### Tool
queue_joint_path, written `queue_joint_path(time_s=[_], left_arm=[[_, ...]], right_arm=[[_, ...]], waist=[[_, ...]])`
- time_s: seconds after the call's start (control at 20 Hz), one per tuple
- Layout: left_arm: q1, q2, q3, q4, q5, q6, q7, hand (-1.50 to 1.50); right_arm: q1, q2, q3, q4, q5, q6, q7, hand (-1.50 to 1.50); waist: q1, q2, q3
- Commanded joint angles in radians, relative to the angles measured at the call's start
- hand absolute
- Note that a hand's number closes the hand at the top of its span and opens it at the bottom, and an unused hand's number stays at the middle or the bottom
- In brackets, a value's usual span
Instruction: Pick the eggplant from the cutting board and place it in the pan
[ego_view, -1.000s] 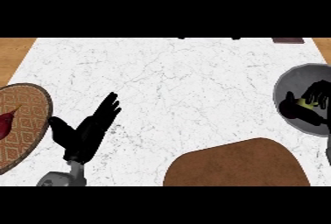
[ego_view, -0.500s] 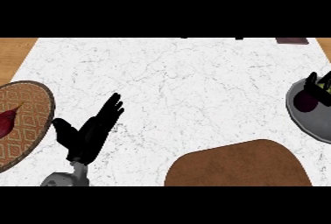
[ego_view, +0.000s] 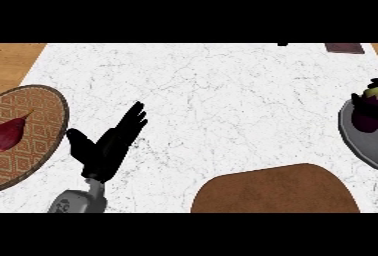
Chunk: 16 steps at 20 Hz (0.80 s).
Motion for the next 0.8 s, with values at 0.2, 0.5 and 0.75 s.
queue_joint_path(time_s=[0.2, 0.5, 0.75], left_arm=[[-0.035, 0.007, 0.022, 0.013, -0.008, 0.005, 0.005, 0.0], [-0.005, 0.017, 0.046, 0.016, 0.013, -0.008, -0.006, 0.0], [-0.001, 0.029, 0.052, -0.007, 0.019, -0.019, 0.001, 0.0]], right_arm=[[-0.042, 0.016, -0.077, 0.098, -0.078, 0.165, -0.102, -1.5], [-0.04, 0.047, -0.247, 0.094, -0.259, 0.278, -0.228, -1.5], [-0.012, -0.086, -0.282, 0.153, -0.3, 0.558, -0.199, -1.5]], waist=[[-0.007, 0.007, 0.012], [-0.019, 0.002, 0.011], [-0.025, -0.001, 0.011]])
